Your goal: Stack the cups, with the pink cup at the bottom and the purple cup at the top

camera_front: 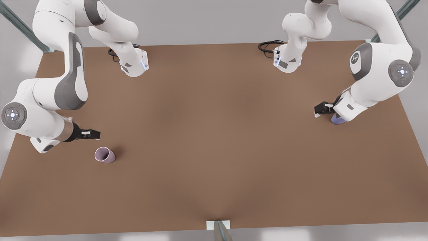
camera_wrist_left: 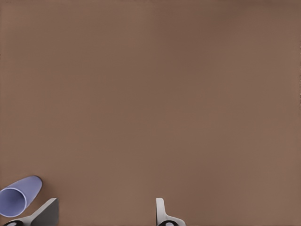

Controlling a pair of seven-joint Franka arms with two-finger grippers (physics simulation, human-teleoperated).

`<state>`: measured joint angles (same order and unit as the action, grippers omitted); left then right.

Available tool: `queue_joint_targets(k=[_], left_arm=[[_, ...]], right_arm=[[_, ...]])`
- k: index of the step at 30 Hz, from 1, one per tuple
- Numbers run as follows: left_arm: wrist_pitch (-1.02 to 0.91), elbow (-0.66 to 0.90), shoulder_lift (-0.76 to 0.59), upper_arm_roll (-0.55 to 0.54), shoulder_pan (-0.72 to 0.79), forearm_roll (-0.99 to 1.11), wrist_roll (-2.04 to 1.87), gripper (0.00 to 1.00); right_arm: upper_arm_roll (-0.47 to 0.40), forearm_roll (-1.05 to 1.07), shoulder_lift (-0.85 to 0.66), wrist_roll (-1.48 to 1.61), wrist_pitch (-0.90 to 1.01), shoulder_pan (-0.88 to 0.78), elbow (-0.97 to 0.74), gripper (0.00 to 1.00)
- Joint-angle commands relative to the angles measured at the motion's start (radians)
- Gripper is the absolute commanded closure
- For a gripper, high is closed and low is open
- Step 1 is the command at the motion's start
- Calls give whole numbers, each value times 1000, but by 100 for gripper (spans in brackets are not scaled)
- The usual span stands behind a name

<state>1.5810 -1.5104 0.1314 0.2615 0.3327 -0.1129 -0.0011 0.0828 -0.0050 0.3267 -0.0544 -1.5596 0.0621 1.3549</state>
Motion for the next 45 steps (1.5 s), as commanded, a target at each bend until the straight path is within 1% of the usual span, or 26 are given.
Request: queue_joint_targets(k=[1,8,11,16,25,27,29,35,40,45], left_arm=[[63,1,2,1,2,-1,4,0],[21,-7,27,13,-1,7,9,0],[21,-20,22,15,-1,7,12,0],[25,-22,17,15,-1,12,13,0],[28,-13,16,16,-1,16,13,0],[24,-13,14,18,-1,16,13,0],[19,-13,14,16,-1,16,13,0],[17,-13,14,16,-1,18,16,0],[16,-13,13,16,-1,18,18,0],[8,-13,8,13,-1,41,16,0]], right_arm=[[0,0,5,-38,-74,2,1,0],[0,-4,87,-25,-207,19,7,0],[0,2,101,-28,-319,15,110,0],[0,-1,173,-22,-387,33,127,0],[0,2,164,59,-410,111,193,0],[2,2,123,59,-415,108,254,0],[2,2,68,59,-493,108,371,0],[0,2,86,59,-499,111,371,0],[0,0,137,91,-542,154,368,0],[0,0,183,93,-557,153,368,0]])
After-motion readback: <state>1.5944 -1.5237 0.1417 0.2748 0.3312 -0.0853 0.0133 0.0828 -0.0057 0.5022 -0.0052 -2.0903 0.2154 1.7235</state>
